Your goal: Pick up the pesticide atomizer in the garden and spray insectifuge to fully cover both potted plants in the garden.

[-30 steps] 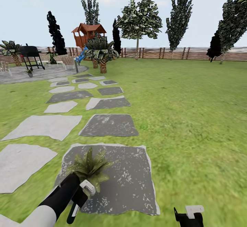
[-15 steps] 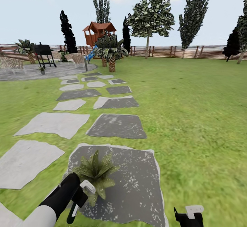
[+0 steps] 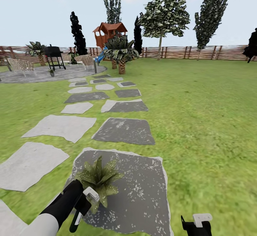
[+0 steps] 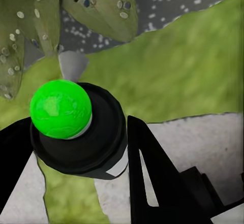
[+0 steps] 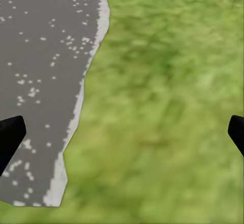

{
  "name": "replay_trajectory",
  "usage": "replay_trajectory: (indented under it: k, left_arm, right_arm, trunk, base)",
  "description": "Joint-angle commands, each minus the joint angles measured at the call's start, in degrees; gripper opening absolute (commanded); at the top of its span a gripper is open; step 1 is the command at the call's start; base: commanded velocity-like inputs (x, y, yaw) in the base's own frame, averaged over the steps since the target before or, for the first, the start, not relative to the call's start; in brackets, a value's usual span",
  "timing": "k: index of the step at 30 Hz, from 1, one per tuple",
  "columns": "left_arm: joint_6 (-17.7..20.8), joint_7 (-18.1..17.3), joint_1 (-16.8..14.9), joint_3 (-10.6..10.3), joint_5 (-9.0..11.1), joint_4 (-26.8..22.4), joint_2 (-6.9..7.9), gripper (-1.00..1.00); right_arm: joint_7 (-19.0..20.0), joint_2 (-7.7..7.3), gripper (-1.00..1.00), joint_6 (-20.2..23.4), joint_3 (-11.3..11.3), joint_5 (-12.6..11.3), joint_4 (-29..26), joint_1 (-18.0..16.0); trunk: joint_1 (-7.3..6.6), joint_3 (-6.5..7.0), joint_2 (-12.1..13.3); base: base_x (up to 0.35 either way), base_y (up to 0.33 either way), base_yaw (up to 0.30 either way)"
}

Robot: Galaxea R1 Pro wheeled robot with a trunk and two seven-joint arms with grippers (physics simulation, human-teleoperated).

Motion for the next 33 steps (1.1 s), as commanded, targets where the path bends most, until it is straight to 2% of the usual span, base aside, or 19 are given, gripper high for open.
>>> replay_trajectory:
  k: [1, 16, 22, 33]
  left_arm:
    - [0.1, -0.5, 0.0, -0.2, -0.6, -0.1, 0.04, -1.0]
    - [0.1, -0.6, 0.0, -0.1, -0.6, -0.2, 0.09, -1.0]
    - [0.1, -0.6, -0.1, -0.1, -0.6, -0.3, 0.53, -1.0]
    - [0.1, -0.6, -0.1, 0.1, -0.3, -1.7, 0.49, -1.0]
  right_arm:
    - [-0.3, 0.01, 1.0, -0.1, -0.2, 0.6, 0.0, 0.0]
    - [-0.3, 0.01, 1.0, -0.1, -0.2, 0.6, 0.0, 0.0]
    - [-0.3, 0.01, 1.0, -0.1, -0.2, 0.6, 0.0, 0.0]
    - [-0.3, 0.01, 1.0, -0.1, -0.2, 0.6, 0.0, 0.0]
  trunk:
    - [-0.01, -0.06, 0.0]
    - [-0.01, -0.06, 0.0]
    - [-0.01, -0.06, 0.0]
    - [-0.01, -0.06, 0.0]
  base:
    - [0.002, -0.052, 0.057]
    - [0.0, -0.095, 0.014]
    - [0.0, -0.001, 0.25]
    - [0.0, 0.0, 0.275]
